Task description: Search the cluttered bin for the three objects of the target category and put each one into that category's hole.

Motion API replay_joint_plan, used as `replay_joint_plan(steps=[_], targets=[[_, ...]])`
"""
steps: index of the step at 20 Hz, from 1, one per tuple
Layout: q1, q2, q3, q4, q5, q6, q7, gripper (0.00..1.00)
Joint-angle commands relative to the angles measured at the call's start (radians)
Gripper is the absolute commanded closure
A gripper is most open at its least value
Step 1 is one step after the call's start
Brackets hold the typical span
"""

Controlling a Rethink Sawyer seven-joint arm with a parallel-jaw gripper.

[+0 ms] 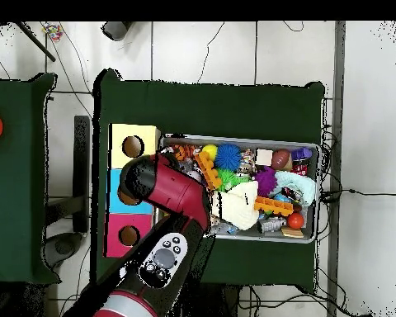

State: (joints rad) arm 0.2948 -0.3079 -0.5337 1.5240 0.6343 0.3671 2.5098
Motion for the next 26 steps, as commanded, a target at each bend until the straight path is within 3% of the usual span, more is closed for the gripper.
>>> replay_joint_plan(steps=[1,15,26], targets=[[-0.049,0.105,0.185,-0.018,0.011,-0.015,0.139,0.0],[-0.091,0.175,0.264,0.011,-0.023,-0.201,0.111,0.0],[-0.085,0.134,0.254,0.051,-0.044,-0.183,0.093,0.0]])
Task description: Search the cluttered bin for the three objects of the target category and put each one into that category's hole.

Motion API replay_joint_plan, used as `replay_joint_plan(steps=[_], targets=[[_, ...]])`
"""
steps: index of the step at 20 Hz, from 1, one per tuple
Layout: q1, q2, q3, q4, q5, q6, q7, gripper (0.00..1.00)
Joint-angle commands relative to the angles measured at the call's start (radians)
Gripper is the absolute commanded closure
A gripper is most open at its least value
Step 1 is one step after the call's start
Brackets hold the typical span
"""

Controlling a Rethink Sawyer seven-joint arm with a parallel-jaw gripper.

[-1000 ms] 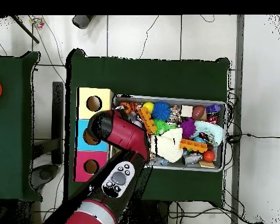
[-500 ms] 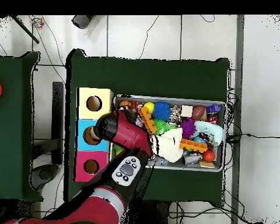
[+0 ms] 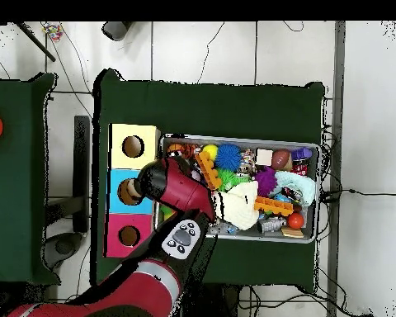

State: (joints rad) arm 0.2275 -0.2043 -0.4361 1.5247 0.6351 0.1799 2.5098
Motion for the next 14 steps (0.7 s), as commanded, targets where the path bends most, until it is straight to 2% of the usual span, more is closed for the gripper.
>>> replay_joint_plan(steps=[1,5,10,11,14], targets=[[-0.022,0.016,0.153,0.057,-0.049,0.015,0.086,0.0],[-0.003,-0.001,0.127,0.062,-0.051,0.048,0.087,0.0],[0.02,0.019,0.1,0.041,-0.033,0.066,0.114,0.0],[0.02,0.016,0.102,0.042,-0.031,0.081,0.116,1.0],[-0.002,-0.003,0.137,0.054,-0.043,0.094,0.089,1.0]])
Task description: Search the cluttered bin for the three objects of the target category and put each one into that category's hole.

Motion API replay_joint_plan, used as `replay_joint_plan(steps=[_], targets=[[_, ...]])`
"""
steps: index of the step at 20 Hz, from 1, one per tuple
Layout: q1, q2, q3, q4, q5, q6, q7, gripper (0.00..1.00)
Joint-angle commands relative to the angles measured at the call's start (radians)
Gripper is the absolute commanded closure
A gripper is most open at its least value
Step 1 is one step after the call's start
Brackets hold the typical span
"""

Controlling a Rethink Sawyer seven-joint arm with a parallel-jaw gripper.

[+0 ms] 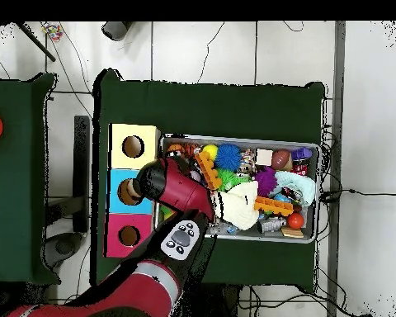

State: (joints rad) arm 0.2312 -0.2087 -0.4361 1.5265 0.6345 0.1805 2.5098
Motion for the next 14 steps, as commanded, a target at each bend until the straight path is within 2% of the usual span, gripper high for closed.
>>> replay_joint_plan(steps=[1,3,8,14], targets=[[-0.001,0.003,0.135,0.049,-0.039,0.094,0.094,1.0],[0.042,0.031,0.07,0.028,-0.015,0.095,0.144,1.0],[0.034,0.031,0.089,0.028,-0.018,0.083,0.131,1.0],[0.023,-0.002,0.112,0.055,-0.028,0.072,0.114,1.0]])
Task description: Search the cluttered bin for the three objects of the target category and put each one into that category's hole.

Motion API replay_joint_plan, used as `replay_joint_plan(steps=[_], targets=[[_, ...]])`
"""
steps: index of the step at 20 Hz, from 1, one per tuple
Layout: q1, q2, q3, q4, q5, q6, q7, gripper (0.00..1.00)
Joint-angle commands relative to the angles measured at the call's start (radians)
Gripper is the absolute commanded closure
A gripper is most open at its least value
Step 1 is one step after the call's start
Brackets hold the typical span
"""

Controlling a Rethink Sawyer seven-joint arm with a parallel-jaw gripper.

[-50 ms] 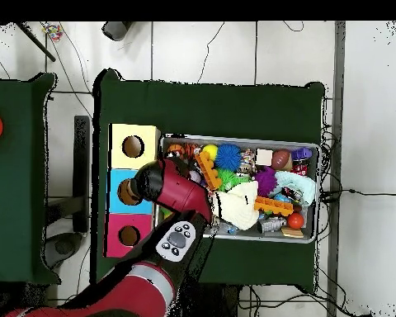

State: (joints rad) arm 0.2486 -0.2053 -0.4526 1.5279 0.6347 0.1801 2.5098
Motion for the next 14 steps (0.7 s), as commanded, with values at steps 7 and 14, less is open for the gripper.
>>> replay_joint_plan(steps=[7,14], targets=[[-0.015,-0.13,0.151,0.135,-0.058,0.091,0.067,1.0],[-0.067,-0.259,0.198,0.233,-0.109,0.082,0.015,1.0]])
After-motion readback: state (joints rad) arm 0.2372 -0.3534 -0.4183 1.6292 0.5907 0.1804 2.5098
